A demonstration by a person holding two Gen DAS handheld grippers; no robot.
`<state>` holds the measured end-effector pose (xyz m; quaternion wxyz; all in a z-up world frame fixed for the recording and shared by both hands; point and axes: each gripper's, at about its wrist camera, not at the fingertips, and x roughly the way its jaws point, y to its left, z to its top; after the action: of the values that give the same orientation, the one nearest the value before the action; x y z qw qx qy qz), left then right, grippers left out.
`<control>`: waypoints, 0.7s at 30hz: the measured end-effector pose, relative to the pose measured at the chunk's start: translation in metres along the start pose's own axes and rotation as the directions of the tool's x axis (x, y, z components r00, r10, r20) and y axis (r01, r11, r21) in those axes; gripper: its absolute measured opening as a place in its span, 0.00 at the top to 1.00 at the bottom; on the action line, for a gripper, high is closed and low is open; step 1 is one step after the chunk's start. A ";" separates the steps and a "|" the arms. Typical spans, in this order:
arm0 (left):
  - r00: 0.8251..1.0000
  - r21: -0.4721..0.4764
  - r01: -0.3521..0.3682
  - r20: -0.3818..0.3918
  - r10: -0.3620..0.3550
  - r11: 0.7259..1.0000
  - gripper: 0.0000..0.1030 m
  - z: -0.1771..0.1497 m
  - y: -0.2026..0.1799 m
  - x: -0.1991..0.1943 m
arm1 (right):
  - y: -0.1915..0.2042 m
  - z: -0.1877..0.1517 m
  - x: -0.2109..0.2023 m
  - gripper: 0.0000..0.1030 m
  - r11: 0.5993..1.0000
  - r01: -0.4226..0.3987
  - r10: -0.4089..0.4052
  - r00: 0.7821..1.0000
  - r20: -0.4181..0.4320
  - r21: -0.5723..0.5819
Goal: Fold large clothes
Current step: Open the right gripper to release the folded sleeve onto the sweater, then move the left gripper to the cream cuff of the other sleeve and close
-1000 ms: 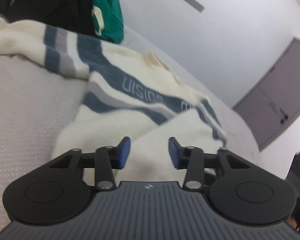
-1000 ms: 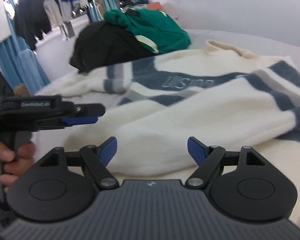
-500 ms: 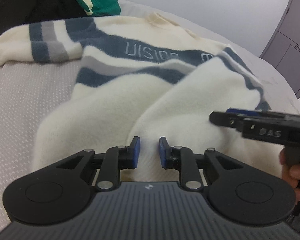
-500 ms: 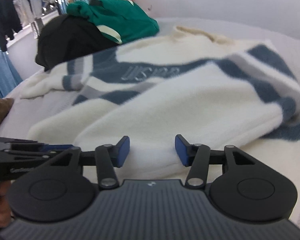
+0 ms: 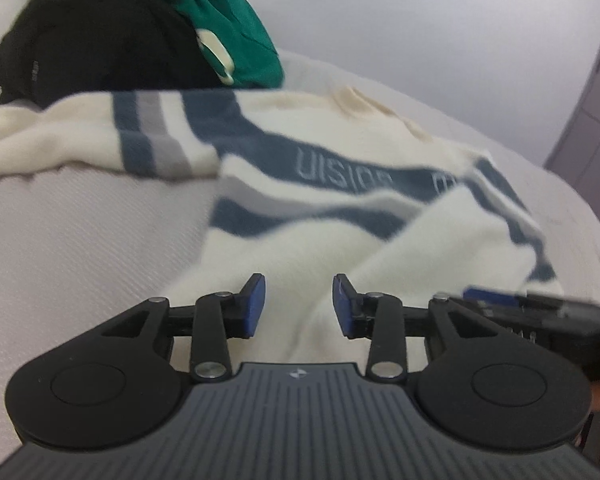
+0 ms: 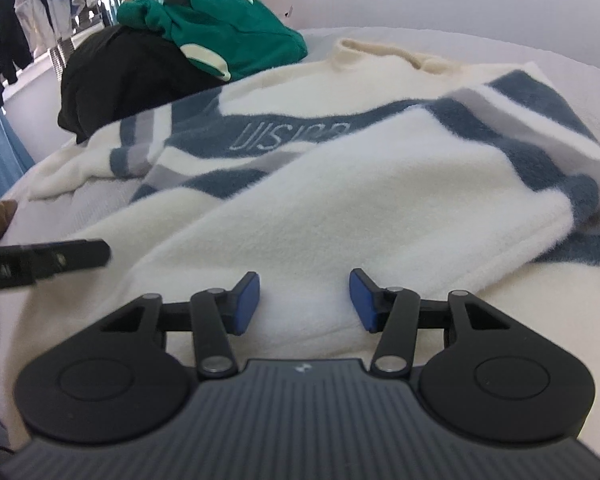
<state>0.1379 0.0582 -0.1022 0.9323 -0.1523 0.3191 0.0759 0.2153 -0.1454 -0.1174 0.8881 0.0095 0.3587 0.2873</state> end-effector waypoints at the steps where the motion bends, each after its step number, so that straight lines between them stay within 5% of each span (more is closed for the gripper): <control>1: 1.000 -0.008 -0.012 0.011 0.012 1.000 0.56 0.005 0.003 -0.001 | -0.001 0.000 0.000 0.50 1.000 -0.003 0.003 1.000 0.004 0.004; 10: 0.975 0.036 -0.190 0.120 0.184 0.981 0.47 0.052 0.051 0.003 | -0.006 -0.002 0.001 0.50 0.999 -0.022 0.020 0.999 0.042 0.035; 14: 0.967 -0.109 -0.230 0.088 0.240 0.967 0.46 0.063 0.099 0.021 | -0.004 -0.002 0.002 0.50 1.000 -0.010 0.009 0.999 0.047 0.027; 21: 0.948 -0.407 -0.271 0.046 0.316 0.872 0.40 0.084 0.186 0.039 | 0.000 -0.003 0.005 0.50 1.000 0.009 -0.010 0.998 0.055 0.015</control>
<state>0.1723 0.2635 -0.1072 0.8759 -0.2826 0.2642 0.2881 0.2161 -0.1436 -0.1224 0.8989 0.0223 0.3365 0.2799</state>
